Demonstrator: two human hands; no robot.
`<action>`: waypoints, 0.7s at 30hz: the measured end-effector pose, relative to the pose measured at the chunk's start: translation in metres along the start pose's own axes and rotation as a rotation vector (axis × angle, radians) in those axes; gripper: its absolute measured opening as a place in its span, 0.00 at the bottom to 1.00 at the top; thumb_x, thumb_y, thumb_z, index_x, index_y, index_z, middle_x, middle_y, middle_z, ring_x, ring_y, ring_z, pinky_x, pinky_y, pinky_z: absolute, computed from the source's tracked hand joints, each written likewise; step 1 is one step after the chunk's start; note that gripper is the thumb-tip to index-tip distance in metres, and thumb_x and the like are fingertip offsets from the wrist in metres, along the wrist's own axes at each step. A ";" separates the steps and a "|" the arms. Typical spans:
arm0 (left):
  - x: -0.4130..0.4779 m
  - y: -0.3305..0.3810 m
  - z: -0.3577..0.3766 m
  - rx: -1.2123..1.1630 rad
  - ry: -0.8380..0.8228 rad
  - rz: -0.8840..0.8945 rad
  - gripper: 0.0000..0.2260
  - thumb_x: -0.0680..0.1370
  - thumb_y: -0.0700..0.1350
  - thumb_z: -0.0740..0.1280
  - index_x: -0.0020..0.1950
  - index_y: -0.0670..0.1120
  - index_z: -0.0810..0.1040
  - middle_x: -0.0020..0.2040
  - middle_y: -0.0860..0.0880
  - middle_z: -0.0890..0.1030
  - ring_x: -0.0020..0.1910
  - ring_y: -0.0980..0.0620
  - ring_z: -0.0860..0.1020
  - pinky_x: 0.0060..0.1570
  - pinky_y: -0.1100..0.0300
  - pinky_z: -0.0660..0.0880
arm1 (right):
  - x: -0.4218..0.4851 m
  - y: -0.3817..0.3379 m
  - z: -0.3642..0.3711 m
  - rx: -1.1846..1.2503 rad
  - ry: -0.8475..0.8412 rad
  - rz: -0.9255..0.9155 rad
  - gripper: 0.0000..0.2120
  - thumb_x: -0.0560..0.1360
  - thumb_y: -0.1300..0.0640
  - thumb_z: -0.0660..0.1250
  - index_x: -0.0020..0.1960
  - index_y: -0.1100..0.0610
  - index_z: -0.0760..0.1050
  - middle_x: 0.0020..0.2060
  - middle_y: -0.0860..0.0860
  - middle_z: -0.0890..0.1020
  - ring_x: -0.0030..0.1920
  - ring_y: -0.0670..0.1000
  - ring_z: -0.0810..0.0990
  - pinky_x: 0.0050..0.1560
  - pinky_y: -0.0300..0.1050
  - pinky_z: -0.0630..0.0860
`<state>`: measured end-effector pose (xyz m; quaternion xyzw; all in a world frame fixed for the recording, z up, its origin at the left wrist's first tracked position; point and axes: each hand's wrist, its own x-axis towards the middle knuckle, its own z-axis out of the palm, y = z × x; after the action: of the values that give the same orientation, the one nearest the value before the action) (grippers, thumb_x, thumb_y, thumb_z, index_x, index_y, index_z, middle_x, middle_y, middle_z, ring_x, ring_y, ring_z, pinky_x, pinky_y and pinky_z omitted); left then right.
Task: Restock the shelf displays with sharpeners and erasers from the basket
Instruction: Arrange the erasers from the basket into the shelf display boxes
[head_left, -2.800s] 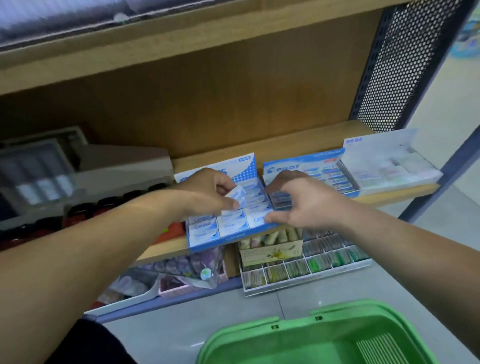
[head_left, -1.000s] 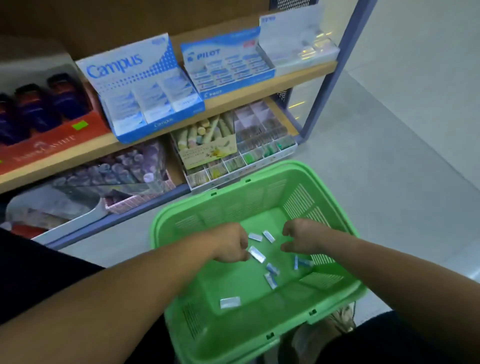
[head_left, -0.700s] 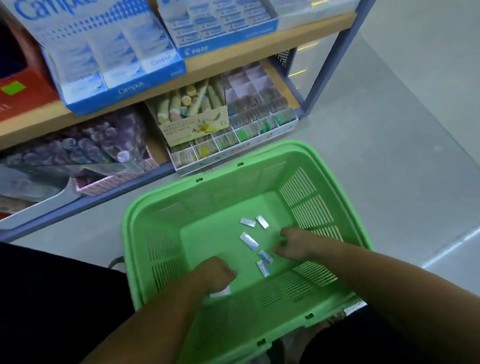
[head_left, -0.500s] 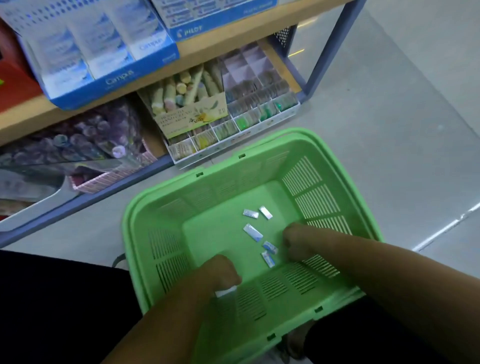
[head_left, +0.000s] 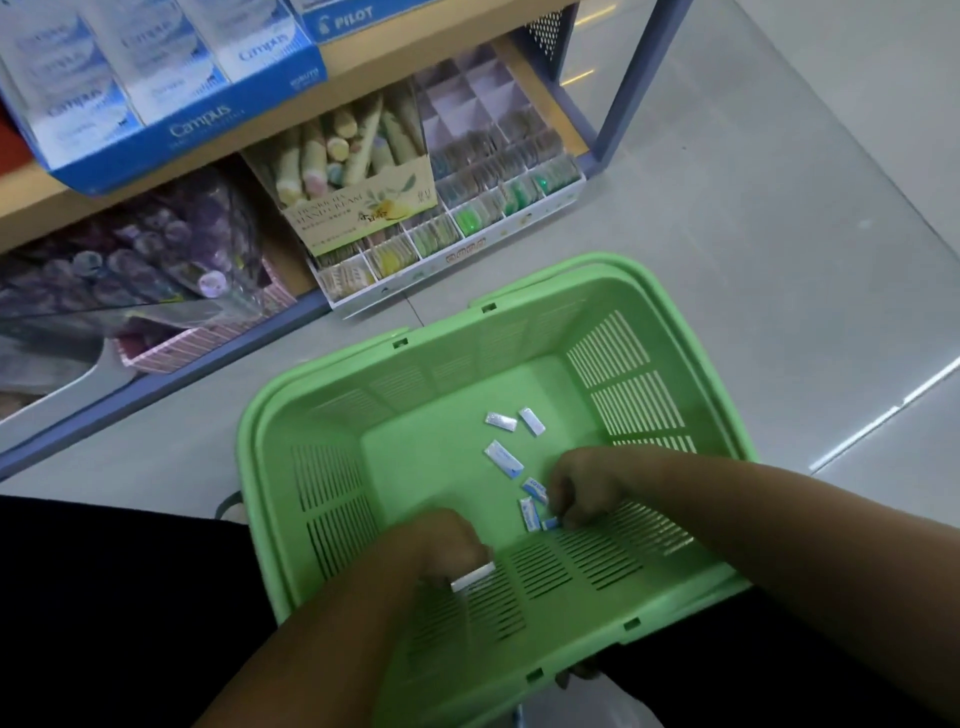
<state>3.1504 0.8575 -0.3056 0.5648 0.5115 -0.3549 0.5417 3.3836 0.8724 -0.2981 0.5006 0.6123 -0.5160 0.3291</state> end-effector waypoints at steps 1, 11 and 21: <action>0.000 0.000 0.002 -0.025 -0.016 0.029 0.19 0.80 0.57 0.68 0.62 0.44 0.84 0.61 0.44 0.84 0.61 0.45 0.81 0.57 0.58 0.78 | 0.002 0.000 0.001 0.003 -0.022 -0.006 0.15 0.74 0.55 0.75 0.60 0.53 0.84 0.56 0.51 0.86 0.53 0.50 0.82 0.54 0.39 0.77; -0.009 0.009 -0.012 -0.202 0.231 0.100 0.12 0.79 0.50 0.73 0.45 0.41 0.80 0.43 0.44 0.83 0.45 0.46 0.83 0.45 0.55 0.80 | 0.002 -0.014 0.012 0.014 -0.018 -0.081 0.15 0.76 0.44 0.73 0.55 0.53 0.85 0.52 0.51 0.85 0.50 0.53 0.82 0.53 0.43 0.76; 0.010 0.026 -0.058 -0.297 0.430 0.250 0.01 0.79 0.42 0.65 0.49 0.47 0.74 0.45 0.47 0.79 0.43 0.45 0.78 0.48 0.49 0.79 | 0.007 -0.006 0.011 0.024 -0.013 -0.024 0.14 0.75 0.64 0.69 0.59 0.54 0.81 0.54 0.53 0.82 0.54 0.55 0.81 0.50 0.40 0.72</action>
<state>3.1692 0.9189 -0.2989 0.6001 0.5874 -0.0790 0.5372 3.3745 0.8639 -0.3060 0.4939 0.6098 -0.5305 0.3206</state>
